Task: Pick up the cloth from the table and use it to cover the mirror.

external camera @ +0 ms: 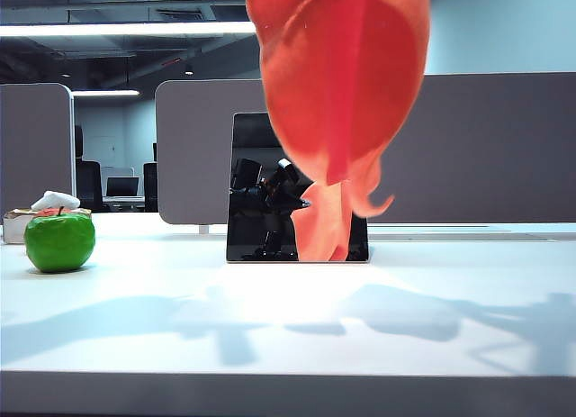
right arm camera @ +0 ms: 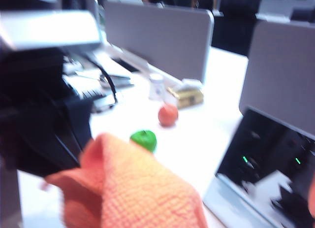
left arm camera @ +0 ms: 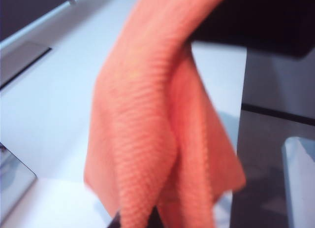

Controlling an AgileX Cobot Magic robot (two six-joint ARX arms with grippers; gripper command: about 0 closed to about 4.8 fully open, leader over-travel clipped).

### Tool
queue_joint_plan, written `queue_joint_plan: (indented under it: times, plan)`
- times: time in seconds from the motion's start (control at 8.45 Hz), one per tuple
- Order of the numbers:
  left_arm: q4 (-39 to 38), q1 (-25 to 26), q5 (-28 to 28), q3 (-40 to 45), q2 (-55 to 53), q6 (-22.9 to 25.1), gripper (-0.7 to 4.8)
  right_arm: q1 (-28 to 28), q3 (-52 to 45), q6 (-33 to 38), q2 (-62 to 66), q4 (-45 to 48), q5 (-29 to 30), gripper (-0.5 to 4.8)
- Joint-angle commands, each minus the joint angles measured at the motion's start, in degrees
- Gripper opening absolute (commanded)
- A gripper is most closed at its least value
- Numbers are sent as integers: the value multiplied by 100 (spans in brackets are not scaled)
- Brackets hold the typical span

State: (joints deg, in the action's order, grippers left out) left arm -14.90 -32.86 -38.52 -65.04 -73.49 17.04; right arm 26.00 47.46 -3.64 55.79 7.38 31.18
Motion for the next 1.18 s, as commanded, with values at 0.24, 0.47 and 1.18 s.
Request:
queue_joint_plan:
  times: [0.24,0.47,1.18]
  plan:
    - [739,0,407,-33,35,-275,-6,4,33,-116,2,-990,-1869,-6]
    - [953,0,402,-35,35,-291,-6,4,33,-116,24,-1209,-2109,-6]
    - [1620,0,332,-35,428,-549,-6,7,33,-74,861,-1012,-1248,46]
